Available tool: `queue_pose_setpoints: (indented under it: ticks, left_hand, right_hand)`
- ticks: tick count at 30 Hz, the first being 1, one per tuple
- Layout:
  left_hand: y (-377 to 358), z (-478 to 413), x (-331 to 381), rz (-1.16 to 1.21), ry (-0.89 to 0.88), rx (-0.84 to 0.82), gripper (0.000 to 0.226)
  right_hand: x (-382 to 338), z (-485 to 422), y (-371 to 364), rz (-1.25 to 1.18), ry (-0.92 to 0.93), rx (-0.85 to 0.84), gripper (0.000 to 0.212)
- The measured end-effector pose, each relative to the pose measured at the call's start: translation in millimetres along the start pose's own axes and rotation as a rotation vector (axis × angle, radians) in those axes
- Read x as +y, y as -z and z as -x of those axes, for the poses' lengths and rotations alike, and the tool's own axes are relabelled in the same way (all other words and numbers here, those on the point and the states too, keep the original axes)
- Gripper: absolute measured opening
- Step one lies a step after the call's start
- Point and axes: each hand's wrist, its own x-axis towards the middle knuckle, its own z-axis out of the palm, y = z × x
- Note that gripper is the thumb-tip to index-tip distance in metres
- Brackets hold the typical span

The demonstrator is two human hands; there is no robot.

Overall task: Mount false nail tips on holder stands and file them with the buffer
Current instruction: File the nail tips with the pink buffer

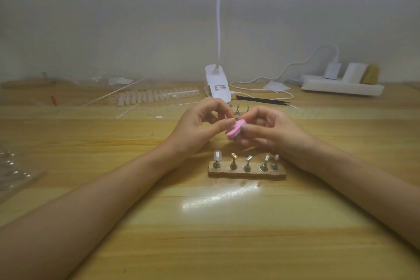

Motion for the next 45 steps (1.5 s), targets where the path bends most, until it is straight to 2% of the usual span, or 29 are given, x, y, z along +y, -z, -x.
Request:
queue_pose_setpoints:
  ticks: [3,7,11,16,19,24,28,33,37,41,45]
  left_hand:
    - [0.4,0.5,0.0,-0.010,-0.003,-0.004,0.012]
    - [0.2,0.7,-0.6,-0.018,-0.020,-0.010,0.013]
    - [0.0,0.4,-1.7,0.014,-0.001,0.006,0.016]
    - [0.1,-0.4,-2.1,0.010,0.002,0.015,0.016]
    - [0.3,-0.3,-2.1,0.005,-0.007,0.008,0.016]
    - [0.2,-0.1,-1.5,-0.018,-0.009,-0.004,0.012]
    - [0.1,1.0,-1.0,-0.011,-0.011,-0.003,0.013]
    - [0.0,0.1,-1.3,0.002,0.009,-0.008,0.012]
    - [-0.2,0.3,-1.7,-0.007,0.002,0.006,0.014]
    - [0.4,0.3,-2.1,0.008,0.001,0.021,0.015]
    - [1.0,0.3,-2.3,0.010,0.008,0.018,0.013]
  right_hand:
    - [-3.7,-0.8,4.7,-0.114,-0.016,0.060,0.027]
    - [-6.7,-1.4,5.2,-0.073,-0.072,0.013,0.031]
    - [-4.7,2.5,0.7,0.033,-0.064,-0.059,0.024]
    - [-4.7,1.8,2.6,-0.072,-0.014,0.037,0.023]
    - [-3.0,1.9,-0.3,0.045,-0.026,-0.057,0.019]
    - [-4.2,0.0,4.1,-0.097,-0.020,0.059,0.025]
    - [-6.5,-0.8,4.9,-0.075,-0.057,0.011,0.025]
    - [-3.4,2.7,-0.2,0.072,-0.037,-0.082,0.021]
    - [-4.1,2.3,1.6,-0.040,0.006,0.031,0.024]
    - [-1.0,3.6,-1.4,0.081,-0.011,-0.071,0.020]
    - [-3.4,1.2,2.5,-0.068,0.008,0.048,0.023]
